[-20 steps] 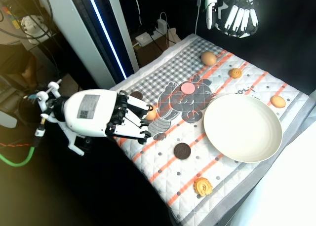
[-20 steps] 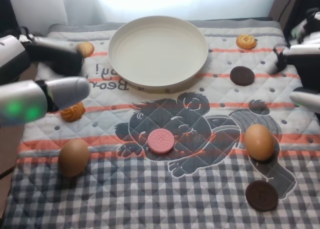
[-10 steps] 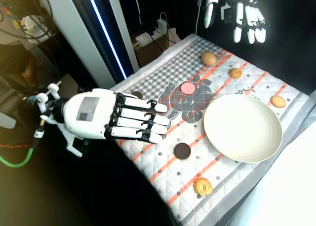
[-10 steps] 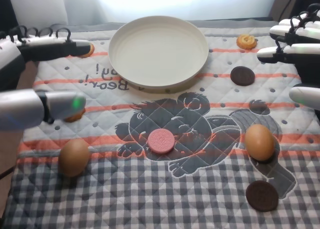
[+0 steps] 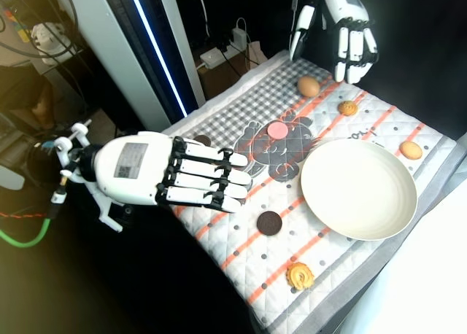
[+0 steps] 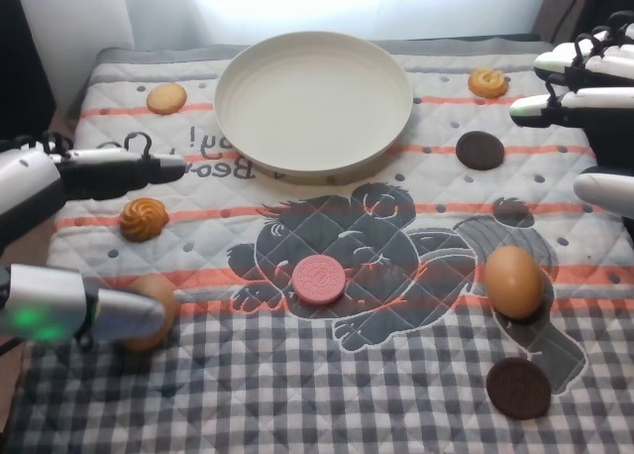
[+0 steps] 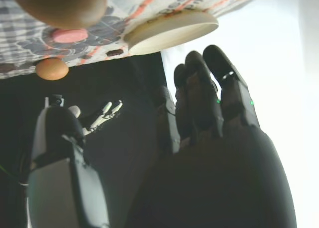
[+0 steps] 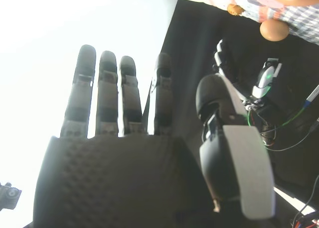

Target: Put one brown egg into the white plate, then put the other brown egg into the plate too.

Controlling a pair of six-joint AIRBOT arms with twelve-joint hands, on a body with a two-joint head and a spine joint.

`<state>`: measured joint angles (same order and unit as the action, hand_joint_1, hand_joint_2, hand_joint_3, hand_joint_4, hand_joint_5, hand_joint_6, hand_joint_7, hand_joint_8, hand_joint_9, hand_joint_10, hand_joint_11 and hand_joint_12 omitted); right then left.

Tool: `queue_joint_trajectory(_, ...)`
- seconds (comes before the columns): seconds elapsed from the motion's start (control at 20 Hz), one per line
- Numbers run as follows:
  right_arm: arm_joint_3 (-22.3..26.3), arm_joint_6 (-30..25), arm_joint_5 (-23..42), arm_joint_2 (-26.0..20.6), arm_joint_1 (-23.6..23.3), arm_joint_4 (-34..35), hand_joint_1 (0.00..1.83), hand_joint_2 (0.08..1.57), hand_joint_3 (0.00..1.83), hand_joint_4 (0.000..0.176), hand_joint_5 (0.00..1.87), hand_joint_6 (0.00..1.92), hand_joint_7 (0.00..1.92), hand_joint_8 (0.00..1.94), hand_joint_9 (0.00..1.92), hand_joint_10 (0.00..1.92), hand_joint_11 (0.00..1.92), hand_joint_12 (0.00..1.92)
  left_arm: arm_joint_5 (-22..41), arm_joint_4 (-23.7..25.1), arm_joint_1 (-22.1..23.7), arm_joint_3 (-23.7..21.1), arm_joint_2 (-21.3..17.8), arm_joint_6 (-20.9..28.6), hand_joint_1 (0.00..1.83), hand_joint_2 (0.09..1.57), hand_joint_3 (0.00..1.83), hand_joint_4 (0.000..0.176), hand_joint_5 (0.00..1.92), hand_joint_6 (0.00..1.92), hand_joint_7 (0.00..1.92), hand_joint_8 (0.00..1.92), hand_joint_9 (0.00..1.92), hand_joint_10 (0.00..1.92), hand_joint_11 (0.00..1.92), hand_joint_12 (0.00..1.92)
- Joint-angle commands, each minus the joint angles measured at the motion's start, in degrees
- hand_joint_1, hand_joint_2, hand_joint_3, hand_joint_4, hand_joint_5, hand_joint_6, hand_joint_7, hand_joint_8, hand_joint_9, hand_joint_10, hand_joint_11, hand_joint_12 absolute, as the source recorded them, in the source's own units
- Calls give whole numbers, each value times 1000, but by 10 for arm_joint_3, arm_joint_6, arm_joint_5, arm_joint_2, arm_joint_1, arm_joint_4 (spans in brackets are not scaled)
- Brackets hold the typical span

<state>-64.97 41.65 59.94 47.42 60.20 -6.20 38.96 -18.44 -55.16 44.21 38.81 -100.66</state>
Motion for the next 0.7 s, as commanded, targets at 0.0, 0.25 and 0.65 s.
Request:
queue_joint_trajectory(0.0,-3,-2,66,-1,-4,19,290,1381,0,154,399,3,221,3,252,3,47,589,46,8,3,-2,0,2,886,799,0,176,383,7,474,13,545,18,55,1085)
queue_joint_trajectory(0.25,-5,-2,64,1,-4,18,280,1383,1,157,405,2,238,5,264,5,67,596,9,16,-1,1,6,2,912,798,0,176,384,4,490,9,563,15,76,1093)
queue_joint_trajectory(0.65,-5,-2,61,3,-3,18,288,1380,0,153,408,0,243,1,267,1,61,618,-40,12,-2,27,25,1,970,799,0,176,456,8,499,10,646,22,105,1172)
